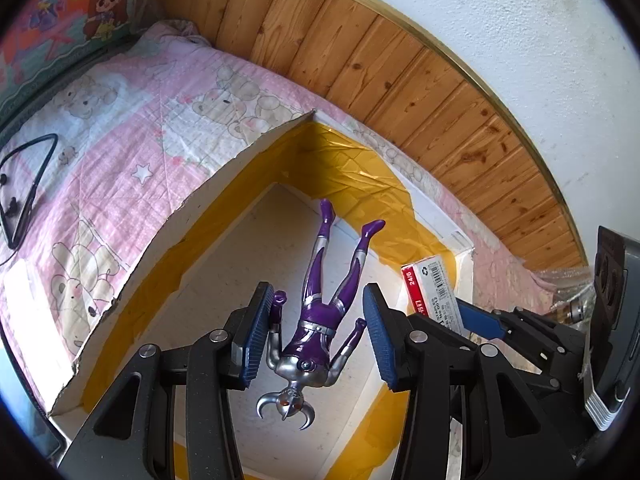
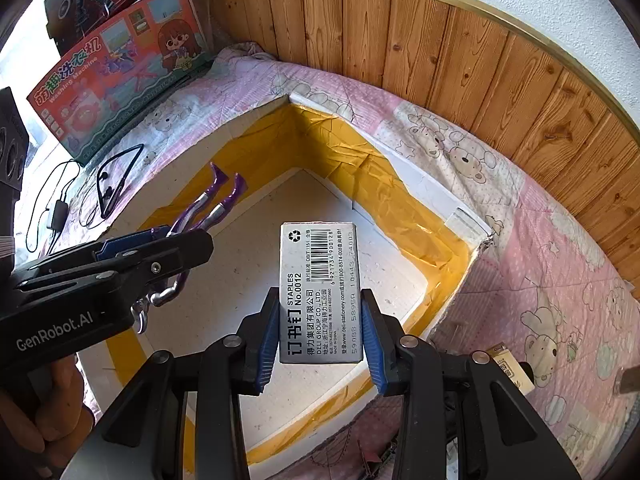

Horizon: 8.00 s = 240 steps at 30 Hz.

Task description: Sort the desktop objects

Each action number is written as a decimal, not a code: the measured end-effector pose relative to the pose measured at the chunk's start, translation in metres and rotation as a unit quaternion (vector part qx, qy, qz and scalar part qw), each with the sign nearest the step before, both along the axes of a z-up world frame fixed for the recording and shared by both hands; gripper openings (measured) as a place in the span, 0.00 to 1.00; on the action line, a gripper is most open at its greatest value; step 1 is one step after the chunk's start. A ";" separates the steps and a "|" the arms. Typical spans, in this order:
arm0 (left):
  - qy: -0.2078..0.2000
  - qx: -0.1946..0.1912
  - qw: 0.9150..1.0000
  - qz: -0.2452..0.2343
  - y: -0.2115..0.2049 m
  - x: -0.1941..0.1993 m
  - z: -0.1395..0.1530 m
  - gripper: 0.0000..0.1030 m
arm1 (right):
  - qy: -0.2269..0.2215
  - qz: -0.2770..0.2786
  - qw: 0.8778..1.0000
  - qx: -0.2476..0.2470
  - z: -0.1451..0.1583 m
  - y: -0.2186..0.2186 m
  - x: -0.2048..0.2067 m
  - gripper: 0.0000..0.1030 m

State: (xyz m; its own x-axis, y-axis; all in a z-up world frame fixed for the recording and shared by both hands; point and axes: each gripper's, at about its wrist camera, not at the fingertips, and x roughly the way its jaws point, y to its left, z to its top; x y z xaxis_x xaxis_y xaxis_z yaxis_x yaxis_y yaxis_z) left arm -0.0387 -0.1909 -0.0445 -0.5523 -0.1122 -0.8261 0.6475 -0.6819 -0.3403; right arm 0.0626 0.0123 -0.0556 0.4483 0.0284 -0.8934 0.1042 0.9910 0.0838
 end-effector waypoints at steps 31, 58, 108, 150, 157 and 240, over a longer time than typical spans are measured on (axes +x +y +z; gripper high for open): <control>-0.059 0.078 0.993 0.060 -0.020 -0.037 -0.049 0.49 | 0.113 0.091 0.986 -0.083 -0.049 0.005 0.054 0.38; -0.052 0.035 0.993 0.099 -0.008 -0.018 -0.017 0.54 | 0.125 0.102 0.983 -0.087 -0.034 0.029 0.028 0.45; -0.015 -0.063 0.992 0.113 0.130 0.036 0.015 0.55 | 0.001 0.067 0.991 -0.116 0.053 0.073 -0.127 0.48; -0.014 -0.133 0.986 0.097 0.215 0.005 0.009 0.55 | -0.170 -0.004 0.983 -0.067 0.029 0.047 -0.263 0.53; -0.031 -0.124 0.989 0.076 0.222 -0.017 -0.010 0.54 | -0.151 -0.055 0.987 -0.017 0.019 0.003 -0.278 0.56; 0.012 -0.004 0.996 0.089 0.216 -0.045 -0.053 0.12 | -0.013 -0.095 0.995 0.024 -0.056 -0.081 -0.294 0.65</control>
State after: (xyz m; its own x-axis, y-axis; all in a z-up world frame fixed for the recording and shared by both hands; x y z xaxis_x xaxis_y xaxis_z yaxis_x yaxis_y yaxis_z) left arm -0.0834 0.0250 -0.0977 -0.5431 -0.2171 -0.8111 0.7498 -0.5602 -0.3521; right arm -0.2310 -0.0686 -0.1118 0.4727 -0.0162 -0.8811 0.2869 0.9482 0.1365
